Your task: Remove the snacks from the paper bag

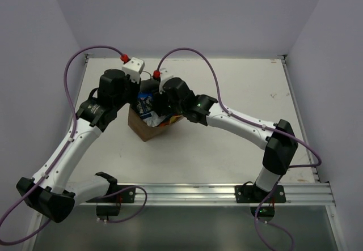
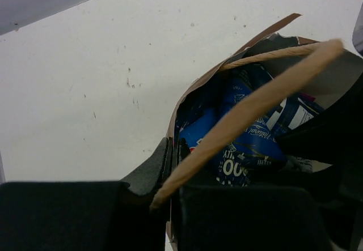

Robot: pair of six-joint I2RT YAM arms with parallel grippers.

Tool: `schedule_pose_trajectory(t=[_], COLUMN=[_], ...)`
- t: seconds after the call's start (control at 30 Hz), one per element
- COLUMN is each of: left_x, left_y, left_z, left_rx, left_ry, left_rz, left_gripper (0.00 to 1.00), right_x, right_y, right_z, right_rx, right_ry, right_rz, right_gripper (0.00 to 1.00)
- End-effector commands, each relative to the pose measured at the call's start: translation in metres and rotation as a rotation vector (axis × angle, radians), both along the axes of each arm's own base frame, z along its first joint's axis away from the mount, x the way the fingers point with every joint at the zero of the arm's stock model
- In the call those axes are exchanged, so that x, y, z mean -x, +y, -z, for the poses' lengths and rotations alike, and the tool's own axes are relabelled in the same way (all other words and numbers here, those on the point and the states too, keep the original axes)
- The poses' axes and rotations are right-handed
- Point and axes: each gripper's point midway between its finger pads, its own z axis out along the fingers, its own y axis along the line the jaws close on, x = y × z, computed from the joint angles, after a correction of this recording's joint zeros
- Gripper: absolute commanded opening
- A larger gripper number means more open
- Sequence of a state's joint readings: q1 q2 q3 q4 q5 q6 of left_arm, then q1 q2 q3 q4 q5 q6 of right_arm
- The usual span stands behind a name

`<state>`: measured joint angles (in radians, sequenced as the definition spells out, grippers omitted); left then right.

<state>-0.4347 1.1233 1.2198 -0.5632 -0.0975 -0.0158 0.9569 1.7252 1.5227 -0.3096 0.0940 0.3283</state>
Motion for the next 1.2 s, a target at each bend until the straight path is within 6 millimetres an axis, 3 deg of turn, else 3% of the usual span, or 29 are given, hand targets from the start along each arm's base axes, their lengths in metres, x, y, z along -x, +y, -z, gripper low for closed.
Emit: schedule_pose_trajectory(t=[0.0,0.13,0.27,0.37,0.4,0.6,0.7,0.87,0.97,1.0,1.07,1.1,1.17], left_x=[-0.002,-0.003,-0.003,-0.003,-0.003,-0.007,-0.011,-0.019,-0.026,-0.03,-0.032,-0.034,-0.033], left_y=[-0.005,0.0,0.005,0.01,0.012,0.019,0.02,0.015,0.011,0.008,0.005,0.003,-0.001], left_z=[-0.042,-0.041,-0.044,-0.052,-0.055,-0.081,-0.085,-0.084,-0.083,-0.08,-0.08,-0.082,-0.084], left_rx=[0.09,0.071,0.058,0.05,0.052,0.064,0.037,0.015,0.012,0.007,0.01,0.018,0.027], left_ry=[-0.141,-0.145,-0.162,-0.192,-0.203,-0.259,-0.283,-0.302,-0.309,-0.303,-0.299,-0.297,-0.296], left_rz=[-0.002,-0.021,-0.043,-0.059,-0.064,-0.109,-0.107,-0.087,-0.074,-0.07,-0.058,-0.054,-0.038], left_gripper=[0.0,0.0,0.0,0.0,0.0,0.0,0.0,0.0,0.0,0.0,0.0,0.0,0.0], right_x=[-0.01,-0.003,0.007,0.014,0.018,0.023,0.018,0.007,-0.023,-0.044,-0.062,-0.081,-0.098], right_y=[0.002,-0.003,-0.013,-0.017,-0.022,-0.041,-0.057,-0.111,-0.155,-0.179,-0.201,-0.224,-0.233], right_z=[0.013,-0.013,-0.062,-0.091,-0.108,-0.159,-0.17,-0.206,-0.199,-0.182,-0.158,-0.13,-0.101], right_rx=[0.008,-0.027,-0.092,-0.137,-0.166,-0.19,-0.154,-0.133,-0.103,-0.08,-0.087,-0.044,-0.024], right_ry=[-0.021,-0.053,-0.13,-0.178,-0.206,-0.356,-0.42,-0.542,-0.525,-0.489,-0.416,-0.367,-0.303], right_rz=[0.033,0.003,-0.027,-0.061,-0.067,-0.082,-0.037,0.129,0.28,0.337,0.397,0.451,0.465], right_gripper=[0.33,0.13,0.05,0.02,0.02,0.0,0.0,0.0,0.0,0.0,0.0,0.0,0.0])
